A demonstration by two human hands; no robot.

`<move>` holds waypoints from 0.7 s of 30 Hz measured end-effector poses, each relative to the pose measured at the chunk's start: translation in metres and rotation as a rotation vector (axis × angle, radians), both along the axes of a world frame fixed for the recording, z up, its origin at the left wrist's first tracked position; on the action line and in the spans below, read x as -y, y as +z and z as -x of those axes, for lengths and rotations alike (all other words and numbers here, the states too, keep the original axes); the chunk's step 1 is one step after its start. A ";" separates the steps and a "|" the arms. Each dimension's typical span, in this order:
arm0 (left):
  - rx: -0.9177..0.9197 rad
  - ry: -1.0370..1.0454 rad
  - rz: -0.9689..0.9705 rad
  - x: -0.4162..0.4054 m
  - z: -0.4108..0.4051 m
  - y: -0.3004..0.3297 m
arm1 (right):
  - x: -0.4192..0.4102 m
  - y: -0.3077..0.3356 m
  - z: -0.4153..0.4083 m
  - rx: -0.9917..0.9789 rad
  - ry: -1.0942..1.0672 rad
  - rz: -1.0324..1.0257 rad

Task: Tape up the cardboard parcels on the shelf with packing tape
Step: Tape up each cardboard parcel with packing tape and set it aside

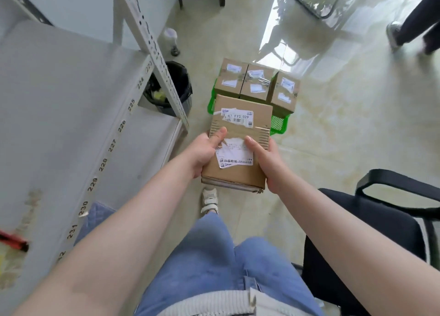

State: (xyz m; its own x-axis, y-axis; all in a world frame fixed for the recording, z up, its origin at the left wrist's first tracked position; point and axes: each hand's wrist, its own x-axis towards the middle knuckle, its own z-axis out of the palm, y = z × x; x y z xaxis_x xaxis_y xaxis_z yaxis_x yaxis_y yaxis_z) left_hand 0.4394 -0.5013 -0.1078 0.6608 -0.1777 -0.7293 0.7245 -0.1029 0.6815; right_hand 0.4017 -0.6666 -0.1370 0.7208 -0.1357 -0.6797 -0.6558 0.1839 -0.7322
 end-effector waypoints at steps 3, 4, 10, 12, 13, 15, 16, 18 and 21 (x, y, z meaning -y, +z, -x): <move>-0.010 -0.037 0.011 0.020 -0.044 -0.004 | 0.016 -0.008 -0.033 -0.025 -0.054 0.010; -0.012 -0.049 0.013 0.026 -0.057 -0.006 | 0.022 -0.011 -0.043 -0.039 -0.071 0.011; -0.077 -0.085 -0.002 0.066 -0.129 -0.021 | 0.057 -0.027 -0.109 -0.081 -0.109 0.008; -0.095 -0.078 -0.018 0.080 -0.153 -0.026 | 0.069 -0.034 -0.132 -0.107 -0.094 0.011; -0.100 -0.068 -0.043 0.085 -0.165 -0.029 | 0.074 -0.039 -0.144 -0.117 -0.082 0.014; -0.104 -0.052 -0.076 0.090 -0.181 -0.035 | 0.079 -0.043 -0.160 -0.120 -0.053 0.029; -0.111 -0.041 -0.089 0.104 -0.206 -0.045 | 0.094 -0.054 -0.187 -0.139 -0.032 0.035; -0.084 -0.020 -0.110 0.110 -0.221 -0.053 | 0.100 -0.057 -0.206 -0.128 -0.002 0.081; -0.050 0.010 -0.156 0.127 -0.256 -0.080 | 0.117 -0.081 -0.249 -0.140 0.047 0.105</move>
State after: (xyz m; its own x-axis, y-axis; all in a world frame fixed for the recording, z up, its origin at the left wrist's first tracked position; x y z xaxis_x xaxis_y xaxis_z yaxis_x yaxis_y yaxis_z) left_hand 0.6949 -0.6282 -0.1881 0.6238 -0.0530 -0.7798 0.7589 -0.1972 0.6206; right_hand 0.6506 -0.7834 -0.2175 0.6275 -0.1797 -0.7576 -0.7586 0.0782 -0.6468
